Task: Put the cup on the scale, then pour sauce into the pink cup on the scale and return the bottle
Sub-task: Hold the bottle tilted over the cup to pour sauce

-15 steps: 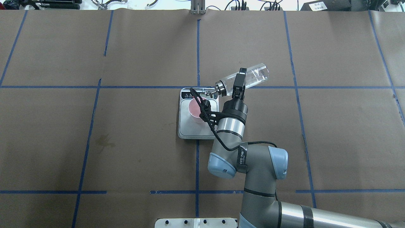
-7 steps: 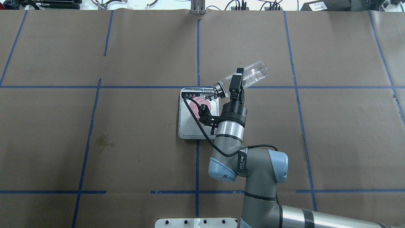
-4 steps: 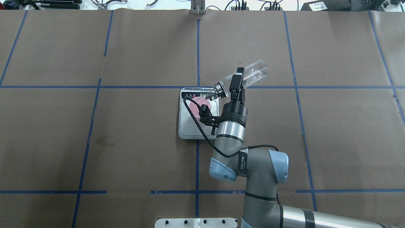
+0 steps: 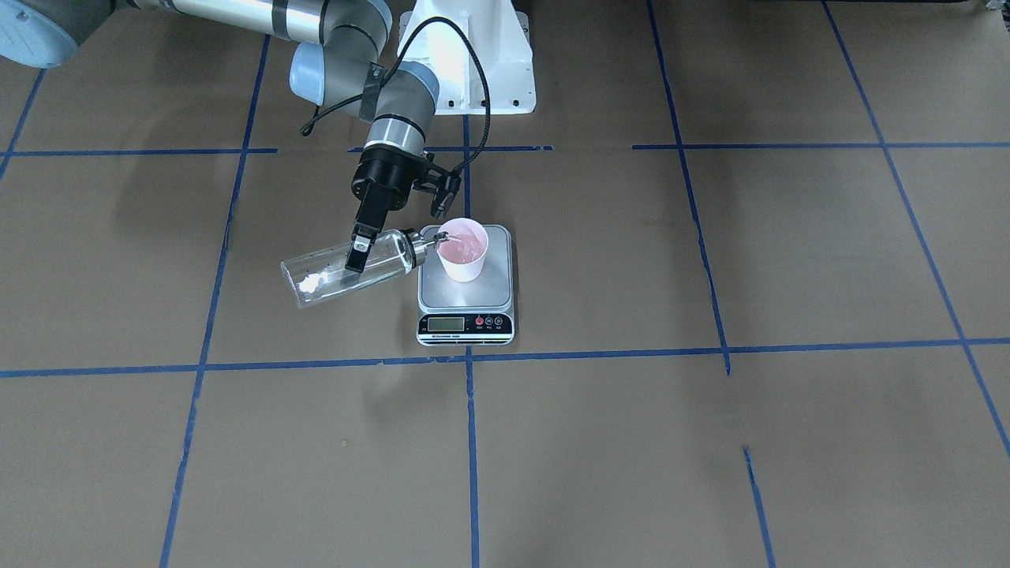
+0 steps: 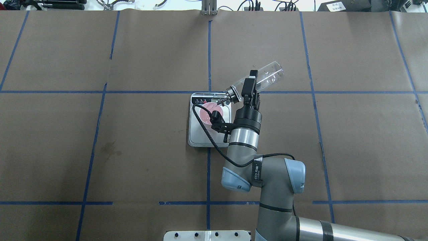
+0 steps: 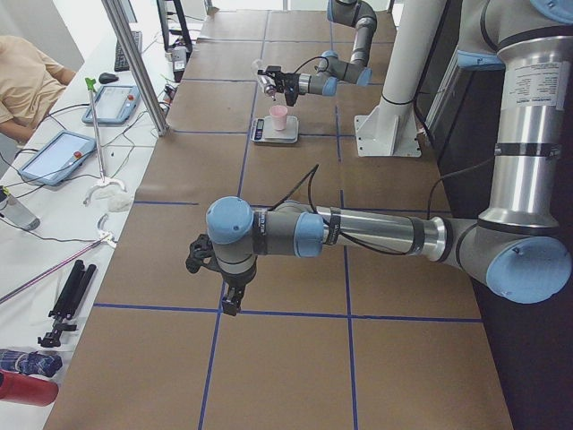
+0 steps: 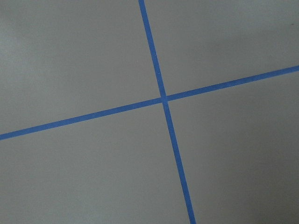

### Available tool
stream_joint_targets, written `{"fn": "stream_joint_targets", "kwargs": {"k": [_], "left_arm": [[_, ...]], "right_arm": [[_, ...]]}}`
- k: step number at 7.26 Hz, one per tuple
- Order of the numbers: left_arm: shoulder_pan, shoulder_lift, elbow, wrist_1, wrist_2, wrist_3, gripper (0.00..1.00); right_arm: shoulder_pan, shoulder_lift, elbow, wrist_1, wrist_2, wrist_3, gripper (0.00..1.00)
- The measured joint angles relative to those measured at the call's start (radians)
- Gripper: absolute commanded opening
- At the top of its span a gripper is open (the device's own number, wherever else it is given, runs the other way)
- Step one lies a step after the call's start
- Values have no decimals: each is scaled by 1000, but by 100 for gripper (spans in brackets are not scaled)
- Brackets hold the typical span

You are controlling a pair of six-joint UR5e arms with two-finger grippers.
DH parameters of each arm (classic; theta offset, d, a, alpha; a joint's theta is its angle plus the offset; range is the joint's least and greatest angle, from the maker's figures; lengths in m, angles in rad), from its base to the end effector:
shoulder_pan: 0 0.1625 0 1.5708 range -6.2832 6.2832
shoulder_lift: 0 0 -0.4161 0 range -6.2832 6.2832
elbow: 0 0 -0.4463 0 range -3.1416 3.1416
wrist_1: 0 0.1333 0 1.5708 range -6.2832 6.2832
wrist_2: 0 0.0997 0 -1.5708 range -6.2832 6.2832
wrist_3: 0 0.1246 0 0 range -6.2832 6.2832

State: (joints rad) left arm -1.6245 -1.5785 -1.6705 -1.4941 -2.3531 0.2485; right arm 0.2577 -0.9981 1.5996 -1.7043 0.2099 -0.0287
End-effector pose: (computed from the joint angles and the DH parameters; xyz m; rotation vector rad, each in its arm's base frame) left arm -0.0749 -0.5461 0.6160 0.1468 0.7703 0.1967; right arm -0.6062 -0.4236 0.2379 1.1456 0.8569 -0.7979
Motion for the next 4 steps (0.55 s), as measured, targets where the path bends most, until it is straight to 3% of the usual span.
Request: {"fn": "stream_joint_targets", "kwargs": {"k": [4], "left_arm": [[0, 0, 0, 0, 0, 0, 100]], "right_arm": [[0, -2, 0, 0, -12, -5, 0]]}}
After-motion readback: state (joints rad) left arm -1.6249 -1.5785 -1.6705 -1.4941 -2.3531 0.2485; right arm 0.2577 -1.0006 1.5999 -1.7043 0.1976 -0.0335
